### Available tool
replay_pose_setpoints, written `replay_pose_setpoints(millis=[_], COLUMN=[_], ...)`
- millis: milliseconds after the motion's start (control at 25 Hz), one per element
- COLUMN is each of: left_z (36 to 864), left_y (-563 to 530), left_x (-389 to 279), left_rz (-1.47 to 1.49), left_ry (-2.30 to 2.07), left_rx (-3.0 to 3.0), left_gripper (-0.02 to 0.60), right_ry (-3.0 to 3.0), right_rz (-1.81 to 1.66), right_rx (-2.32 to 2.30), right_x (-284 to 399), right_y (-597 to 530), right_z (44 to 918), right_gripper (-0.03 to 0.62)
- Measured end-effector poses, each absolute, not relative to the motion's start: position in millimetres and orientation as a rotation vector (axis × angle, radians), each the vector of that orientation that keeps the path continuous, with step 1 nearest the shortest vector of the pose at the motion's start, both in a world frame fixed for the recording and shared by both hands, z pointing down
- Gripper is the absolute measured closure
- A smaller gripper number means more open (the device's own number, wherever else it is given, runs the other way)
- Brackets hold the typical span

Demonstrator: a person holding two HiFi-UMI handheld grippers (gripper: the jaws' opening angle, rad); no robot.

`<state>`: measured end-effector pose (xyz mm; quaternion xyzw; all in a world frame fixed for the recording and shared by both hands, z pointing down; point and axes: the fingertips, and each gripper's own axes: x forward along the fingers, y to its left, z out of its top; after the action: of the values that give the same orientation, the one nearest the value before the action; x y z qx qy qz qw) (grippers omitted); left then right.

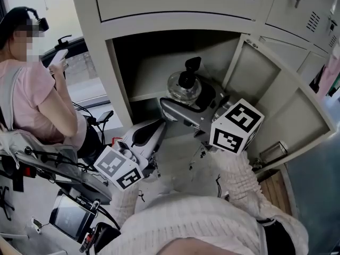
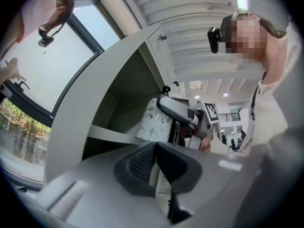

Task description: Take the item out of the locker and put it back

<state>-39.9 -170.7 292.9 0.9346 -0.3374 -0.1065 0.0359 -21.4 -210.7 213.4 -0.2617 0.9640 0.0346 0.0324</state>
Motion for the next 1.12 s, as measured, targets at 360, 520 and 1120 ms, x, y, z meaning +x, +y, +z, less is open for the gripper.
replay_pose_setpoints(millis=[360, 520, 1120], left_z=[273.4, 267.9, 258.6], left_y=[-166.9, -167.1, -181.5], left_x=[-39.0, -42.6, -49.7], left_rz=[-0.387, -0.419, -0.454], left_ry=[-0.997, -0.994, -1.018], left_rx=[2.918, 2.923, 2.95], left_gripper=[0.574, 0.574, 0.574], right_ry=[2.966, 2.983, 3.069], right_rz=[0.152, 0.117, 0.065], right_rx=[-0.821, -0.85, -0.952], right_x=[-43.4, -51.3, -69.2], right_y=[-242.0, -259.7, -320.6], right_z=[190.4, 193.1, 196.5], right_gripper=[0.229, 0.229, 0.227])
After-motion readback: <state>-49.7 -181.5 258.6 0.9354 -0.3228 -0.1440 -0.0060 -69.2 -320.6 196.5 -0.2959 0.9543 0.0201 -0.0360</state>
